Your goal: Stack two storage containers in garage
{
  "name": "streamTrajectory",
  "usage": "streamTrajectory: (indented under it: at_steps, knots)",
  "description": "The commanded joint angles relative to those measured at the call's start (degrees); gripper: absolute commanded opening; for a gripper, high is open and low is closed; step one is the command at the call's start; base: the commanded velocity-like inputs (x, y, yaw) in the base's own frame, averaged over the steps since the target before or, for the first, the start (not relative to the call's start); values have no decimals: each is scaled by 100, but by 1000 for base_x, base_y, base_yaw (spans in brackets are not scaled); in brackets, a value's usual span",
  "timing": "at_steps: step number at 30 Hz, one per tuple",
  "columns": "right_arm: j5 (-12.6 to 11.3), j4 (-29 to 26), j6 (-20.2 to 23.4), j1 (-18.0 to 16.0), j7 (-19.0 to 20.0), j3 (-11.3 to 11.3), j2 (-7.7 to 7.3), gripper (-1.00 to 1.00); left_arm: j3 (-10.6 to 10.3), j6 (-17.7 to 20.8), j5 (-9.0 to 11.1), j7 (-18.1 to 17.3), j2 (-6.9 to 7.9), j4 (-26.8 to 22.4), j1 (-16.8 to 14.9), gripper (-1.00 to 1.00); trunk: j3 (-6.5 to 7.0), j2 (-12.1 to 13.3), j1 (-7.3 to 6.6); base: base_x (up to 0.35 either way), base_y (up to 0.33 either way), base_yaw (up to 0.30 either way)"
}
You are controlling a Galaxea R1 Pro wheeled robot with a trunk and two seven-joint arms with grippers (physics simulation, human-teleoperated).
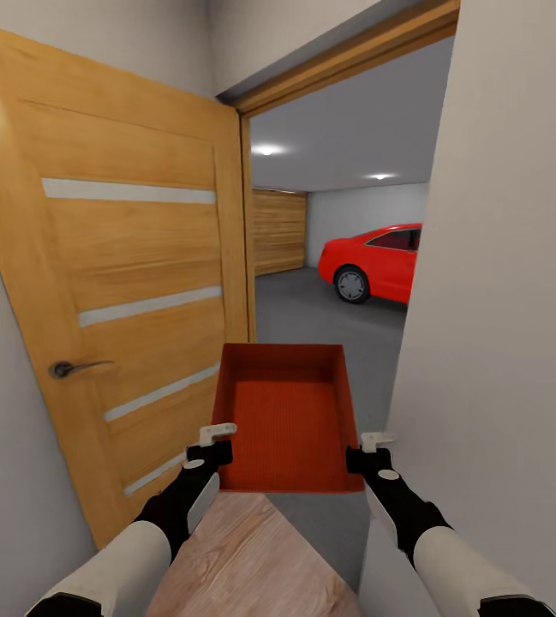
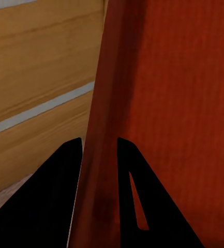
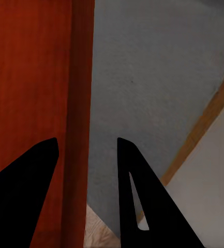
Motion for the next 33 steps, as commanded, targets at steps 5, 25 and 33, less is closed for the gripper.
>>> streamTrajectory:
  at_steps: [5,25,33]
  knots:
    - [21,6,10,-3,-81,-353,-16,-100,257,41,-85,254,145,-31,-2,-100,-1,-4,4,231,223,-1]
    - [21,10,1,-3,-81,-348,-16,-100,257,39,-85,254,143,-31,-2,-100,-1,-4,4,234,227,-155]
    - [21,12,1,-3,-81,-348,-16,-100,257,24,-85,254,137,-31,-2,-100,-1,-4,4,236,227,-239]
